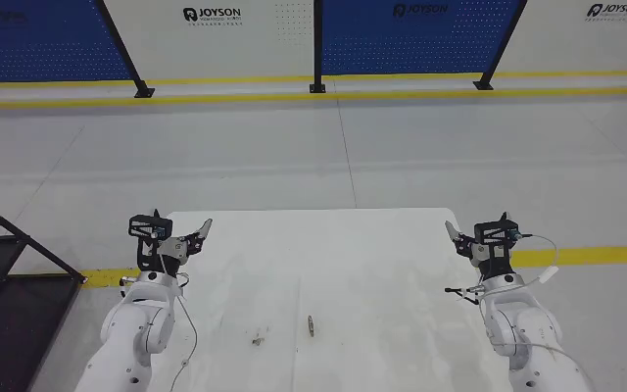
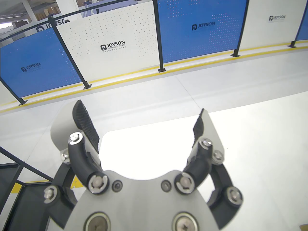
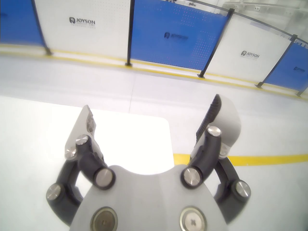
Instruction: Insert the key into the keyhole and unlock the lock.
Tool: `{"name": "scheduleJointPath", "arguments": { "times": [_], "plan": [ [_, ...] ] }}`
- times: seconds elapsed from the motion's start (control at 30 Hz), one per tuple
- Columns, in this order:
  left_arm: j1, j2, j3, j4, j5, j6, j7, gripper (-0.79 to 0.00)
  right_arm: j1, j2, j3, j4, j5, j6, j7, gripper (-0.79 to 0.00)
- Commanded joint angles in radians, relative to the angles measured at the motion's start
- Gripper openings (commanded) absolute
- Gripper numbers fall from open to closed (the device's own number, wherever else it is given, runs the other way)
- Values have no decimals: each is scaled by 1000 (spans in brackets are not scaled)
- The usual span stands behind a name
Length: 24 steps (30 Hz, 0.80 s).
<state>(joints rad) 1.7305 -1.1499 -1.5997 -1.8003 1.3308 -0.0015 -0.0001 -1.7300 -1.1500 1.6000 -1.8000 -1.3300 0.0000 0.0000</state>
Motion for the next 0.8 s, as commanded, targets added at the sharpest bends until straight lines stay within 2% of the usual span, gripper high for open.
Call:
{"name": "scheduleJointPath", "arguments": {
  "times": [0.0,0.1,0.23,0.33,0.43,0.67,0.77],
  "plan": [
    [7,1,0,-3,15,-23,-6,0,0,0,0,0,0,0,0,0],
    [57,4,3,-35,92,-46,-19,0,0,0,0,0,0,0,0,0],
    [185,8,20,-89,218,-58,-3,0,0,0,0,0,0,0,0,0],
    [289,11,42,-130,284,-122,10,0,0,0,0,0,0,0,0,0],
    [366,11,76,-160,378,-103,-26,0,0,0,0,0,0,0,0,0],
    [433,9,155,-192,449,-134,-136,0,0,0,0,0,0,0,0,0],
    [417,8,175,-205,424,-192,-238,0,0,0,0,0,0,0,0,0]
  ]
}}
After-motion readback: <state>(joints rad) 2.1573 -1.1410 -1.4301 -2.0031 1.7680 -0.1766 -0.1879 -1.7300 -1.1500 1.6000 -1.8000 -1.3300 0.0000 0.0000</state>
